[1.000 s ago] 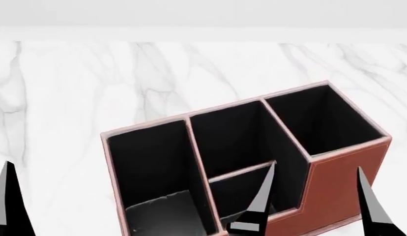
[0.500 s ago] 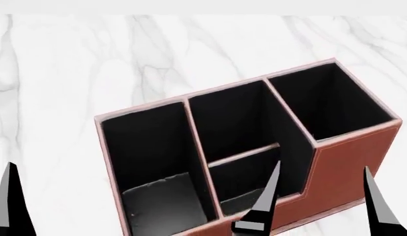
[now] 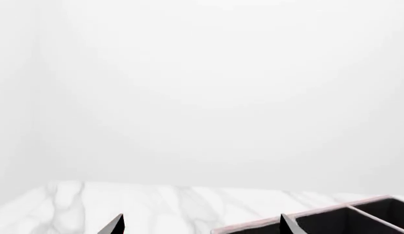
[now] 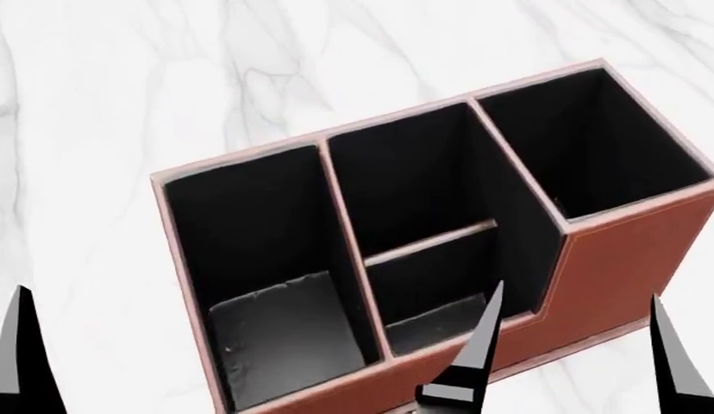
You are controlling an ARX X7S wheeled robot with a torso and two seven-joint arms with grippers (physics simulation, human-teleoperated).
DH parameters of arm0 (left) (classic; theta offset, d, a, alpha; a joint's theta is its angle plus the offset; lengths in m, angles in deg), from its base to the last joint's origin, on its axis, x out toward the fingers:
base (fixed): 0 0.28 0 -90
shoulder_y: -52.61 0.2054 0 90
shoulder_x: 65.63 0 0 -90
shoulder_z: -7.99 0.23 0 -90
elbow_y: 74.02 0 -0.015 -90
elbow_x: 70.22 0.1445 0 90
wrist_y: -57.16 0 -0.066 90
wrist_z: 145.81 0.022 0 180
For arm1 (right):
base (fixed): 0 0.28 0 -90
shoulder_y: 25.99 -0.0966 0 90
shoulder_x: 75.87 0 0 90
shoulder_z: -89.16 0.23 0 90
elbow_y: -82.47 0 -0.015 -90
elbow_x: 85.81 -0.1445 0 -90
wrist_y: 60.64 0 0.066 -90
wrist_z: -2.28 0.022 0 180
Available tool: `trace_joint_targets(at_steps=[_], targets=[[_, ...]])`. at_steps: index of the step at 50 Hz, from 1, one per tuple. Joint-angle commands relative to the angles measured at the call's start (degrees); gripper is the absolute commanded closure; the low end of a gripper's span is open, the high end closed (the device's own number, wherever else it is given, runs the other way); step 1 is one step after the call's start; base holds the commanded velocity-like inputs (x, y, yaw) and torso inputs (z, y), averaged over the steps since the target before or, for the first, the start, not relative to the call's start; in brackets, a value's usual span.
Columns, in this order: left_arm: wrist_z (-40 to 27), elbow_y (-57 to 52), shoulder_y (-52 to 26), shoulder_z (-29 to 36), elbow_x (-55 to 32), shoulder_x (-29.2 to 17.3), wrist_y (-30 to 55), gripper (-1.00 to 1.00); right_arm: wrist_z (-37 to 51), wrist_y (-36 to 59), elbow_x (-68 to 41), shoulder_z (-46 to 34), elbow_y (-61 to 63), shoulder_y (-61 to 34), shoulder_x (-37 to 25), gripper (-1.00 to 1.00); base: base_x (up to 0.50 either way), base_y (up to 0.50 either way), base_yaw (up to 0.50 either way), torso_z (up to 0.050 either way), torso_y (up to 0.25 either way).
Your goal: Pick up the book and place it in the left compartment of the caddy.
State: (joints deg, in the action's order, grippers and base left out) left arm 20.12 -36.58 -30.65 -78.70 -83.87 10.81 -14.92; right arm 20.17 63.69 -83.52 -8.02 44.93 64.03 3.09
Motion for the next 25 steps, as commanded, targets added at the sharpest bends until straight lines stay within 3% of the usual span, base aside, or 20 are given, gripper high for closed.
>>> trace_joint_targets(at_steps=[1,25], targets=[[-0.77,2.38,-0.29,-0.23,-1.34,-0.29,-0.77,-1.0,2.09,0.86,-1.44,1.86,-0.71,-0.58,1.6,-1.0,0.0,0.0,0.0,0.0,0.0],[-1.95,3.88,-0.54,0.15,-4.11,-1.56,-1.22,-1.0,9.63,26.2,1.78,6.43,-3.17,-17.29,4.24,-1.0,0.0,0.0,0.0,0.0,0.0]])
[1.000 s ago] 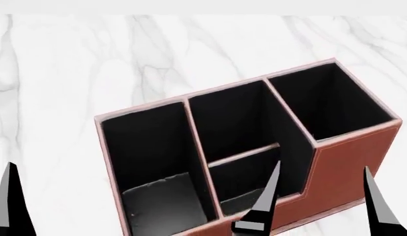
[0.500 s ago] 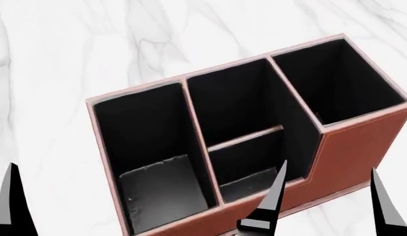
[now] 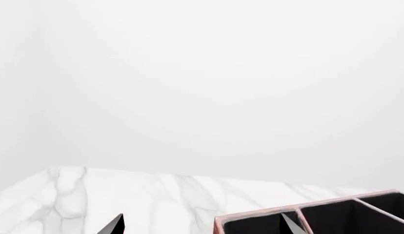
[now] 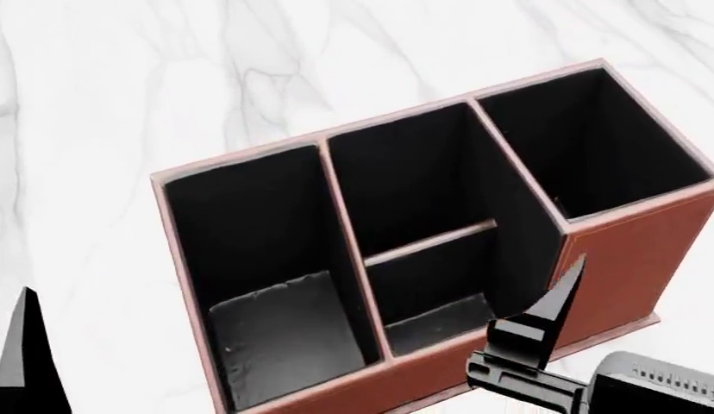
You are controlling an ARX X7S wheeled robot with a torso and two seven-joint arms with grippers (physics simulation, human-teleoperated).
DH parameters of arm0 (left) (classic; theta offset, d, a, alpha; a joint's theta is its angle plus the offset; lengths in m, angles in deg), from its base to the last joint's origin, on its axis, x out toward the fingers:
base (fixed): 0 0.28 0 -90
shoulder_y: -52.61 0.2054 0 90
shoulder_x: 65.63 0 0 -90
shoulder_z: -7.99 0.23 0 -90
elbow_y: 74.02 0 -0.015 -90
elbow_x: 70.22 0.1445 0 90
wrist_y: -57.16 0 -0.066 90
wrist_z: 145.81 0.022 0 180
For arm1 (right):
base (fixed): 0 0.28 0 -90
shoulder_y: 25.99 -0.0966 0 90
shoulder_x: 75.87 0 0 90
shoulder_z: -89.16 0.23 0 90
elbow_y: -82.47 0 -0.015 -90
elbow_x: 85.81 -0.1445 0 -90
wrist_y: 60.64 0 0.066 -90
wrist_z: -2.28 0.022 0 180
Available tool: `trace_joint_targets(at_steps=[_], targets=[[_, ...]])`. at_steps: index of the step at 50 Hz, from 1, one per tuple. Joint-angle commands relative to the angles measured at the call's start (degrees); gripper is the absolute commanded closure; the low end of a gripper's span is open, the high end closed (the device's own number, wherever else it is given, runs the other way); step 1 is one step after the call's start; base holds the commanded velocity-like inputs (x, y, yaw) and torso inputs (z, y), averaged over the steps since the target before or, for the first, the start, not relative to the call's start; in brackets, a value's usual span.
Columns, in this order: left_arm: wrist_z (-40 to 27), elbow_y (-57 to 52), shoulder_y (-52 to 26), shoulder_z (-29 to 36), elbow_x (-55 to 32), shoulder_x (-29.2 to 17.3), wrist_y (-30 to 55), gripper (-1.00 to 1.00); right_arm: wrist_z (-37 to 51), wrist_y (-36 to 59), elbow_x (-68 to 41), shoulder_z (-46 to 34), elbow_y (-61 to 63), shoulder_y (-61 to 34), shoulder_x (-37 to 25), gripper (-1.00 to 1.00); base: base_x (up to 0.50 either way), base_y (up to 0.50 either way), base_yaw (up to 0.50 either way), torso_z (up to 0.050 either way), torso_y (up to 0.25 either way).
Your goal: Pick up the book and place it in the left compartment of the caddy.
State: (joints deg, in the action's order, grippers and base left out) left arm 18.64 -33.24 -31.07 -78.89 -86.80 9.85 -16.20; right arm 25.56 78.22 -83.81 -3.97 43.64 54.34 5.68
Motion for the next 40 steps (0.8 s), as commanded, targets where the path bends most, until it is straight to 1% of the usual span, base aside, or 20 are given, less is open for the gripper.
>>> trace_joint_targets(at_steps=[1,5,8,14,21,25,32,35,40], targets=[[-0.53,0.52,-0.12,0.36,-1.26,-0.64,0.05,-1.0,4.77,12.45,2.43,2.41,-2.17,-8.15,1.72,-1.0,0.0,0.0,0.0,0.0,0.0],[-0.65,0.65,-0.05,0.38,-1.57,-0.86,-0.24,-1.0,6.72,12.41,3.47,3.13,-2.94,-9.0,2.06,-1.0,0.0,0.0,0.0,0.0,0.0],[-0.95,0.26,0.02,0.09,-2.03,-1.09,-0.12,-1.0,7.21,15.89,3.75,3.0,-4.27,-12.33,2.12,-1.0,0.0,0.0,0.0,0.0,0.0],[-1.12,0.1,0.04,-0.48,-3.49,-1.55,-0.04,-1.0,7.64,18.36,4.19,2.55,-5.89,-16.54,1.14,-1.0,0.0,0.0,0.0,0.0,0.0],[-1.46,0.08,0.14,-0.36,-3.84,-1.77,-0.48,-1.0,8.62,19.66,4.15,2.93,-8.9,-20.16,2.03,-1.0,0.0,0.0,0.0,0.0,0.0],[-1.71,0.02,0.07,-0.32,-4.07,-2.0,-0.43,-1.0,11.24,20.43,5.25,3.71,-10.53,-21.39,3.5,-1.0,0.0,0.0,0.0,0.0,0.0],[-2.17,-0.2,0.1,-0.54,-4.81,-2.26,-0.59,-1.0,16.96,20.74,5.9,8.15,-13.55,-23.19,7.52,-1.0,0.0,0.0,0.0,0.0,0.0],[-2.68,-0.38,-0.07,-1.5,-6.98,-1.92,-0.46,-1.0,20.76,19.31,6.4,8.13,-14.21,-22.87,7.65,-1.0,0.0,0.0,0.0,0.0,0.0],[-2.97,-0.11,-0.11,-1.45,-6.72,-2.27,-0.69,-1.0,25.47,20.33,3.61,9.95,-14.2,-23.29,8.09,-1.0,0.0,0.0,0.0,0.0,0.0]])
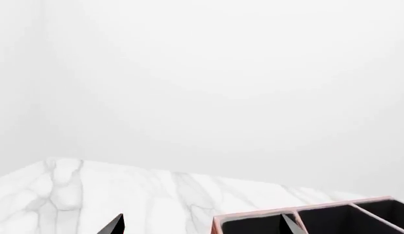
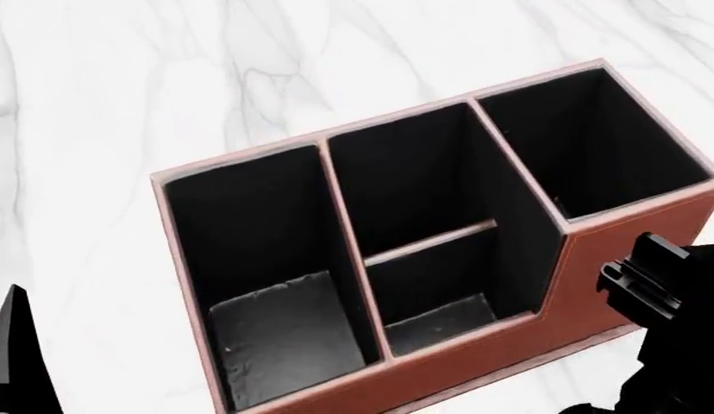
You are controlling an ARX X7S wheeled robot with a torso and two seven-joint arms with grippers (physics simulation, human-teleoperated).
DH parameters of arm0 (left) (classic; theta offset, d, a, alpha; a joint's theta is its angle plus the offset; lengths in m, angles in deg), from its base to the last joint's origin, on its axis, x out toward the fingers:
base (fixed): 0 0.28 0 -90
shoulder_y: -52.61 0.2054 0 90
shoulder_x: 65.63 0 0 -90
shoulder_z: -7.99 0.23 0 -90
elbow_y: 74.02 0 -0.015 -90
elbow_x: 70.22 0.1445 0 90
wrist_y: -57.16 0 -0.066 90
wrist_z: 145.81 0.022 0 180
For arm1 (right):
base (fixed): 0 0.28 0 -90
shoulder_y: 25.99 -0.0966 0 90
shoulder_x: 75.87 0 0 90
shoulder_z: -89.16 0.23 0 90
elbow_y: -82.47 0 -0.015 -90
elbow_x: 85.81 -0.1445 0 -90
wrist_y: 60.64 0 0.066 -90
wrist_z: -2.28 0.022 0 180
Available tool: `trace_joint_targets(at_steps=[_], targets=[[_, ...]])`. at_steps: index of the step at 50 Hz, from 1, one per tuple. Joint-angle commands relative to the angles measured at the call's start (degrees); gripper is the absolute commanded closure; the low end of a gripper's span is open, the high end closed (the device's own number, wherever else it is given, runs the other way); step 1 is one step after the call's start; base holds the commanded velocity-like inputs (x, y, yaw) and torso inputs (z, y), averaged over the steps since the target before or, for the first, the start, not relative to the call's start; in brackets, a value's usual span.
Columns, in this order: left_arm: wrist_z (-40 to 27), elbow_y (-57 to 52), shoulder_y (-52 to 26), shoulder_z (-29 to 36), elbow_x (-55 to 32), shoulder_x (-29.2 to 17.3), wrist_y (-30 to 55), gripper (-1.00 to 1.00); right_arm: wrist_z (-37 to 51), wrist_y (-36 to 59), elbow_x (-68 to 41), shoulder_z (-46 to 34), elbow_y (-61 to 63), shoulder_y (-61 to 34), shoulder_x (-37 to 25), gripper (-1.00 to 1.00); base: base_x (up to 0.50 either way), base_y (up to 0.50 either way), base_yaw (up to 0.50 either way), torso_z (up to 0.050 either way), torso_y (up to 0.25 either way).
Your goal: Pick up the book and place it in the left compartment of the caddy.
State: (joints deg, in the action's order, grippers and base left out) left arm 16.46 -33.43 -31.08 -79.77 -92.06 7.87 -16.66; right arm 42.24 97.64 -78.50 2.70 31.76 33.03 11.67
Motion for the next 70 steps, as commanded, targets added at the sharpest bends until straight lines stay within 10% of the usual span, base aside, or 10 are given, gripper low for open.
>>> trace_joint_targets(at_steps=[1,23,50,70], targets=[[-0.8,0.24,-0.1,-0.57,-1.46,-0.31,-0.36,-1.0,10.02,0.51,-2.67,3.71,-2.3,-1.98,2.16,-1.0,0.0,0.0,0.0,0.0,0.0],[-3.04,-0.48,-0.49,-1.25,-4.45,-0.75,0.05,-1.0,26.22,1.95,-8.38,3.78,-3.21,-3.01,1.89,-1.0,0.0,0.0,0.0,0.0,0.0],[-4.44,-0.37,-0.57,-0.66,-4.51,-2.1,-0.32,-1.0,47.41,-7.22,-39.58,13.14,-8.9,-2.19,2.14,-1.0,0.0,0.0,0.0,0.0,0.0],[-4.86,0.29,-0.38,-0.24,-4.66,-2.7,-1.4,-1.0,49.92,-10.81,-44.8,13.91,-10.73,-0.42,2.38,-1.0,0.0,0.0,0.0,0.0,0.0]])
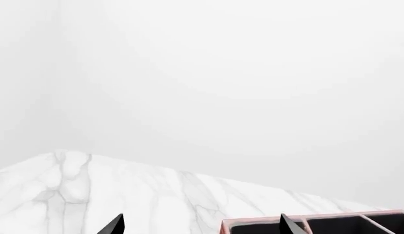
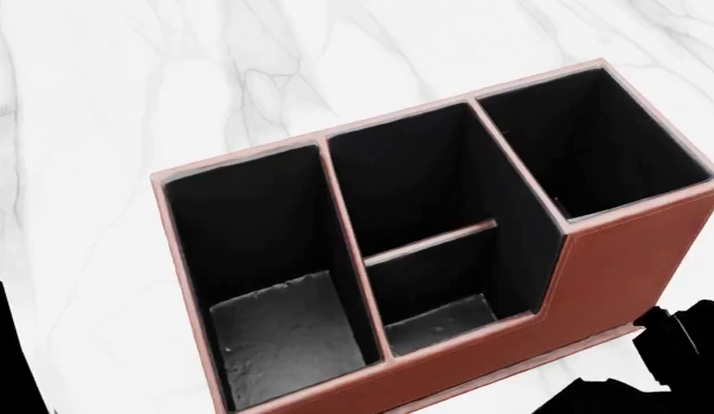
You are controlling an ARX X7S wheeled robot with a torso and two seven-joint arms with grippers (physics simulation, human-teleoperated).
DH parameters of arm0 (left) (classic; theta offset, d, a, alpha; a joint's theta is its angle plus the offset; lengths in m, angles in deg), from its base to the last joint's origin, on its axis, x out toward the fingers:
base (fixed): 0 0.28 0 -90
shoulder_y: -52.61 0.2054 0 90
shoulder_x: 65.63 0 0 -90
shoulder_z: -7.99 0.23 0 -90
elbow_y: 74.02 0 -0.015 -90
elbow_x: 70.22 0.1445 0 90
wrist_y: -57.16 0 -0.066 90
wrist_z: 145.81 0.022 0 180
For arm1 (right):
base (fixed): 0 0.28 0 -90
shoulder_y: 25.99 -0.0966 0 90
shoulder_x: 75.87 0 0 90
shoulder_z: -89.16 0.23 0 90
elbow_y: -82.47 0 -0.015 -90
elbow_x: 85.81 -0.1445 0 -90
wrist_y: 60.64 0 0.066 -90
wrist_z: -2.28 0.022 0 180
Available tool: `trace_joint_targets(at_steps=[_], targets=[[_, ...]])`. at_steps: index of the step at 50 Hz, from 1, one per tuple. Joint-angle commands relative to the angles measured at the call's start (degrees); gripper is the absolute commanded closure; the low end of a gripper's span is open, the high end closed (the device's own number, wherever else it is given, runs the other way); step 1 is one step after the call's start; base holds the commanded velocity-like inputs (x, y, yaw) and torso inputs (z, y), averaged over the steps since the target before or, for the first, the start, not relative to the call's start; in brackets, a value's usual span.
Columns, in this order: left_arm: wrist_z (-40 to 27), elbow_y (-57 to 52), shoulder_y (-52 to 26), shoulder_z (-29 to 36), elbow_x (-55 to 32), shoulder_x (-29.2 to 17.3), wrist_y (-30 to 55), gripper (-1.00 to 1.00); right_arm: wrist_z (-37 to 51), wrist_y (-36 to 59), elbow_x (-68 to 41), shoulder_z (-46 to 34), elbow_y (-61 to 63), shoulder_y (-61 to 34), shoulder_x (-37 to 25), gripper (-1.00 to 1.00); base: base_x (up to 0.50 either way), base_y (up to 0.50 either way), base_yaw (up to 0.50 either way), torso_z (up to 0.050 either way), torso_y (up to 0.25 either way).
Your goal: Pick up the book and place it in the left compartment of the caddy.
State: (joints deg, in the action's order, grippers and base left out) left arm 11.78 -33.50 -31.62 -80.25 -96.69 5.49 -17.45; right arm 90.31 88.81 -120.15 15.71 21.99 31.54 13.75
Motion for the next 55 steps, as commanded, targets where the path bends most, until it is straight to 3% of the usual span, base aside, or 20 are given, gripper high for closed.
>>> trace_joint_targets(at_steps=[1,15,27,55], targets=[[-0.3,0.28,0.09,0.3,-0.04,-0.37,-0.48,-1.0,1.86,-2.21,-3.59,0.94,-1.22,1.14,0.3,-1.0,0.0,0.0,0.0,0.0,0.0],[-0.92,0.41,-0.03,0.55,-0.31,-0.89,-0.43,-1.0,1.91,-4.15,-4.43,0.88,-2.85,1.56,0.33,-1.0,0.0,0.0,0.0,0.0,0.0],[-1.25,0.68,-0.01,0.64,-0.45,-1.11,-0.95,-1.0,1.96,-10.11,-8.19,1.12,-8.37,2.27,0.37,-1.0,0.0,0.0,0.0,0.0,0.0],[-2.34,0.08,-0.11,0.52,-1.39,-1.92,-0.97,-1.0,1.96,-21.81,-5.94,-3.46,-7.77,5.82,0.37,-1.0,0.0,0.0,0.0,0.0,0.0]])
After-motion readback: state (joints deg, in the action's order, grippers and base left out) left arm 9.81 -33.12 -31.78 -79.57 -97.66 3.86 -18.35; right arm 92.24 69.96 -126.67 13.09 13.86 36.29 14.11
